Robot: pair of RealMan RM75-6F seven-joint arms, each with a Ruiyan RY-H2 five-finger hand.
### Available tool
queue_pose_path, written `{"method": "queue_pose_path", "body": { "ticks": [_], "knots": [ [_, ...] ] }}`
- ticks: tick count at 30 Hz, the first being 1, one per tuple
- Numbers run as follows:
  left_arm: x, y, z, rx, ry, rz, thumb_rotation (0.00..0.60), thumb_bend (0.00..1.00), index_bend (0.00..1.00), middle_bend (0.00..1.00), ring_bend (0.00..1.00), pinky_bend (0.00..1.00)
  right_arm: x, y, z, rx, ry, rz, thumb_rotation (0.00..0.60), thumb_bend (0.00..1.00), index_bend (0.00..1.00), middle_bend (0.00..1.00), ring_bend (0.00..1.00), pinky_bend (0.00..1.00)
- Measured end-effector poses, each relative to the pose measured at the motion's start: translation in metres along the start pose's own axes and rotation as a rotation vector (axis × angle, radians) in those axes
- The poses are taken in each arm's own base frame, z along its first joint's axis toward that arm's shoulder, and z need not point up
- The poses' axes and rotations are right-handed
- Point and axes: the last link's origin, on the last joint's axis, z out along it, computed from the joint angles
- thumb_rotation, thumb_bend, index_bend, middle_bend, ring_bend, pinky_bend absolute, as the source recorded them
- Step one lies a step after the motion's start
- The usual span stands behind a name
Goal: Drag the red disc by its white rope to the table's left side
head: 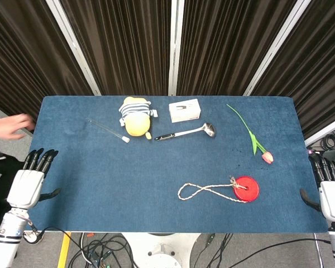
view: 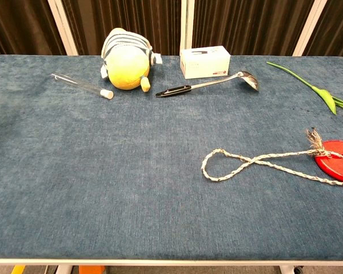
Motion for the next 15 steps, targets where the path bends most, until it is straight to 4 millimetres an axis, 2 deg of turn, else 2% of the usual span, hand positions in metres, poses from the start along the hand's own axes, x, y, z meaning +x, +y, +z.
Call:
{"method": "queue_pose_path", "body": {
  "ticks": [9,15],
  "knots": [
    [-0.003,0.005,0.002,-0.033,-0.017,0.008,0.6,0.09,0.08,0.09,0.0,0.04,0.001,0.003,0.001,-0.01,0.005,0.001,0.6,0.22,0.0,0.0,0.0,0.0],
    [-0.008,0.027,0.014,-0.151,-0.059,0.008,0.6,0.09,0.08,0.09,0.0,0.06,0.004,0.008,0.0,-0.017,0.01,-0.013,0.6,0.22,0.0,0.0,0.0,0.0]
  ]
}}
